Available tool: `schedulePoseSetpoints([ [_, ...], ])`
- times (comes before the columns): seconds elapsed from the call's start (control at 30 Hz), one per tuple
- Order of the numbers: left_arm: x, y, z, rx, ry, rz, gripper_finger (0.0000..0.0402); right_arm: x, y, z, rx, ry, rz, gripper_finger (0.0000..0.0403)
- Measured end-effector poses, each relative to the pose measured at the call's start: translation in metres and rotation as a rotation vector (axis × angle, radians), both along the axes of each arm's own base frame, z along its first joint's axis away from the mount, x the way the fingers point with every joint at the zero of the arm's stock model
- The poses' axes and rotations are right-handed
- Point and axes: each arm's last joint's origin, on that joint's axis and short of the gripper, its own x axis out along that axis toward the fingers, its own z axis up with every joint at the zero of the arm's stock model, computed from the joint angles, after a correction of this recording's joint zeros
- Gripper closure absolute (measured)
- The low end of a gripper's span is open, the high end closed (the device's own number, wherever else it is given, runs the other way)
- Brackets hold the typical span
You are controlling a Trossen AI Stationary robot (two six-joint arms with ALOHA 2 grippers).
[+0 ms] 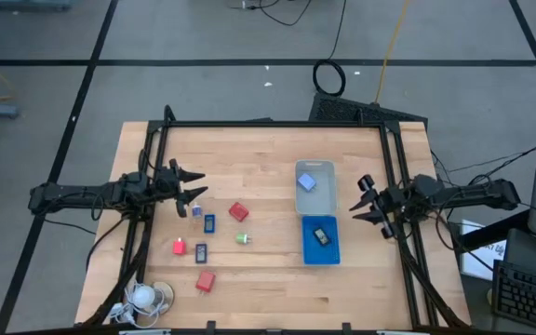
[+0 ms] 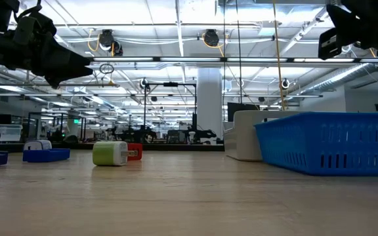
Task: Pick & Place Office items
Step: Put the top red charger adapter into the gray bin
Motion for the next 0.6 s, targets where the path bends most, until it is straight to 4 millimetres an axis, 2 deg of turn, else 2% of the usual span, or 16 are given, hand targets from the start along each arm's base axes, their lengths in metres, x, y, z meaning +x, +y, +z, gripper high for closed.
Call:
schedulePoseSetpoints([
  [0.6,0.0001,0.0001,0.0013,-0.005,-0.015,0.001,0.0188,0.0051,0.0004,-0.0069,0.007,0.080,0.002,0.0316],
])
